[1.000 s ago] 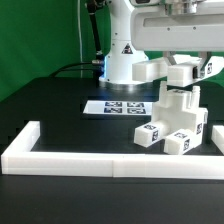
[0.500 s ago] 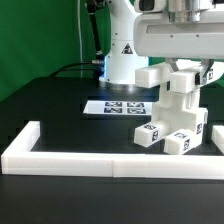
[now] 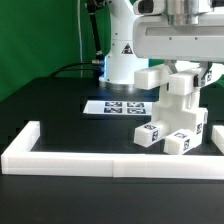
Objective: Assemble chair
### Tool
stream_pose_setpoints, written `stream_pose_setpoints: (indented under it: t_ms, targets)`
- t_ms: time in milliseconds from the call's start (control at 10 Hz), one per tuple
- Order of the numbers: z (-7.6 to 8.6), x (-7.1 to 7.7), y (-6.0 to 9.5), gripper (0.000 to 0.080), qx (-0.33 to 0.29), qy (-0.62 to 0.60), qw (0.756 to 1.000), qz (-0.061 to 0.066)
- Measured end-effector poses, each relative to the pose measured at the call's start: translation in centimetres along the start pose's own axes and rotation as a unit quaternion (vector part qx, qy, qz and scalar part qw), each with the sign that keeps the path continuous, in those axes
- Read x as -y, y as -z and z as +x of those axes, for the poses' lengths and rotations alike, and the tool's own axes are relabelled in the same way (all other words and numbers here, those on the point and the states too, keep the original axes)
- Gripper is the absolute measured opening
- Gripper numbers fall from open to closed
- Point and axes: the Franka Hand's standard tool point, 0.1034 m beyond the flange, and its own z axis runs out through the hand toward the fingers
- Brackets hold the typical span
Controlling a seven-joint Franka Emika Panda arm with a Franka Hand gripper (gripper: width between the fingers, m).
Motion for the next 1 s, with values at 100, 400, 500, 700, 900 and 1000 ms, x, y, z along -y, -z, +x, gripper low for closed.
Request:
stream_pose_setpoints:
  t_ms: [100, 400, 500, 700, 900, 1000]
  targets:
    - [0.1, -0.1, 0.0, 0.0290, 0.000, -0.002, 1.000, 0.000]
    - [-0.5, 0.2, -0.2, 0.0290, 0.001, -0.012, 1.000, -0.001]
    - [-0.5, 0.2, -0.5, 0.0290, 0.002, -0.012, 1.000, -0.003]
    - [-0.5, 0.1, -0.9, 0.0290, 0.000, -0.012, 1.000, -0.004]
    - [-0.5, 0.0, -1.3, 0.0290, 0.001, -0.011, 1.000, -0.006]
    - [-0.5, -0.1, -1.6, 0.0290, 0.002, -0.010, 1.000, -0.007]
